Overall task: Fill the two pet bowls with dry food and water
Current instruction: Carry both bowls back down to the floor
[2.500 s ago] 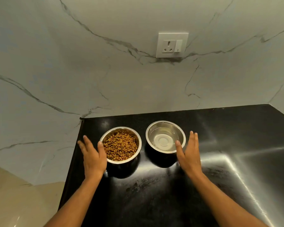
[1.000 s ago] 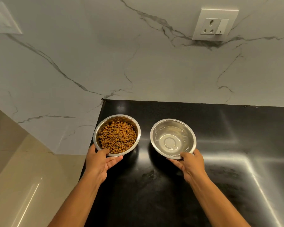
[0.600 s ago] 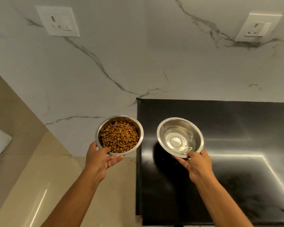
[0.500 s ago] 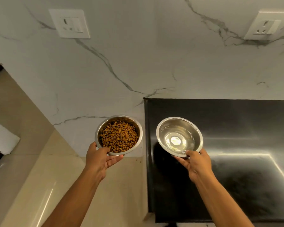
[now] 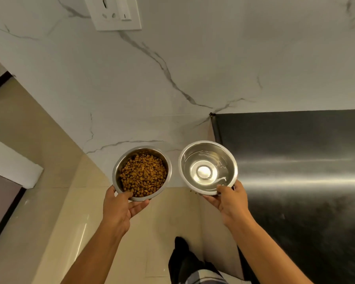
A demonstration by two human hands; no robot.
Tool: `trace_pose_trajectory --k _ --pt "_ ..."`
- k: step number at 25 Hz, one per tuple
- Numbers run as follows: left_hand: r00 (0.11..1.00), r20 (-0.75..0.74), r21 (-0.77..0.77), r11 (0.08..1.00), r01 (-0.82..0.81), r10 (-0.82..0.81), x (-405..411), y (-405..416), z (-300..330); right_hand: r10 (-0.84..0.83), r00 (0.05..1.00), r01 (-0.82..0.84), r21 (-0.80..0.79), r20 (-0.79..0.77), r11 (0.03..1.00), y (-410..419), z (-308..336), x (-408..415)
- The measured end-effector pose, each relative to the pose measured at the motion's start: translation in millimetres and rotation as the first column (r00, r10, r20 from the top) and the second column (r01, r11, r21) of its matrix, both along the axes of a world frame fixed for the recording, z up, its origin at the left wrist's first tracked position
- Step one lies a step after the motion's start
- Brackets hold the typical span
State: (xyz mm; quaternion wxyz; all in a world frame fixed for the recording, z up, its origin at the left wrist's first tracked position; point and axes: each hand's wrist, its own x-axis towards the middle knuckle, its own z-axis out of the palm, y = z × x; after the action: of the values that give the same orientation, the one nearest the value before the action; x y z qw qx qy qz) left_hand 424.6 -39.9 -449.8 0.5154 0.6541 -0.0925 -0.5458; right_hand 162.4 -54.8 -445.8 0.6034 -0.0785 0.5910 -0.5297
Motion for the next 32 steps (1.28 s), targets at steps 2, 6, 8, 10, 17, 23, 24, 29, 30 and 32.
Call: trace_pose_trajectory --k 2,6,8,10,17,23,24,29,30,32 --pt "1.000 0.012 0.026 0.999 -0.019 0.019 12.2 -15.3 -11.4 -0.008 1.000 0.008 0.004 0.002 1.000 -14.6 -10.9 14.7" --pt "0.998 0.066 0.088 0.996 -0.030 0.025 31.8 -48.1 -31.0 -0.026 1.000 0.025 0.047 0.001 0.999 -40.5 -43.0 44.5" --pt "0.997 0.076 0.105 0.994 -0.021 0.013 41.0 -61.2 -44.4 -0.029 1.000 0.030 0.069 -0.011 0.997 -49.6 -64.6 59.8" --pt "0.997 0.081 0.128 0.992 -0.011 0.001 49.2 -71.3 -62.2 -0.067 0.998 0.068 0.091 -0.018 0.993 -57.5 -86.6 73.3" --pt "0.986 0.114 0.267 0.959 0.091 -0.125 81.7 -102.7 -180.8 -0.199 0.980 0.200 0.180 -0.026 0.963 -70.1 -197.1 115.9" --pt "0.984 0.097 0.298 0.948 0.114 -0.149 86.2 -110.8 -317.8 -0.252 0.967 0.250 0.284 -0.030 0.926 -59.1 -330.9 116.4" --pt "0.984 0.096 0.305 0.945 0.116 -0.151 85.2 -111.6 -343.7 -0.253 0.967 0.252 0.305 -0.037 0.918 -57.3 -353.8 115.7" --pt "0.977 0.061 0.351 0.920 0.172 -0.206 75.7 -121.4 -456.9 -0.303 0.951 0.306 0.356 -0.066 0.883 -53.9 -456.8 113.4" --pt "0.976 0.054 0.364 0.914 0.179 -0.212 73.3 -124.3 -478.3 -0.306 0.950 0.309 0.365 -0.067 0.878 -54.6 -477.1 112.2" --pt "0.974 0.056 0.393 0.901 0.182 -0.221 69.5 -130.5 -517.5 -0.305 0.950 0.307 0.381 -0.067 0.872 -58.2 -515.4 109.5"
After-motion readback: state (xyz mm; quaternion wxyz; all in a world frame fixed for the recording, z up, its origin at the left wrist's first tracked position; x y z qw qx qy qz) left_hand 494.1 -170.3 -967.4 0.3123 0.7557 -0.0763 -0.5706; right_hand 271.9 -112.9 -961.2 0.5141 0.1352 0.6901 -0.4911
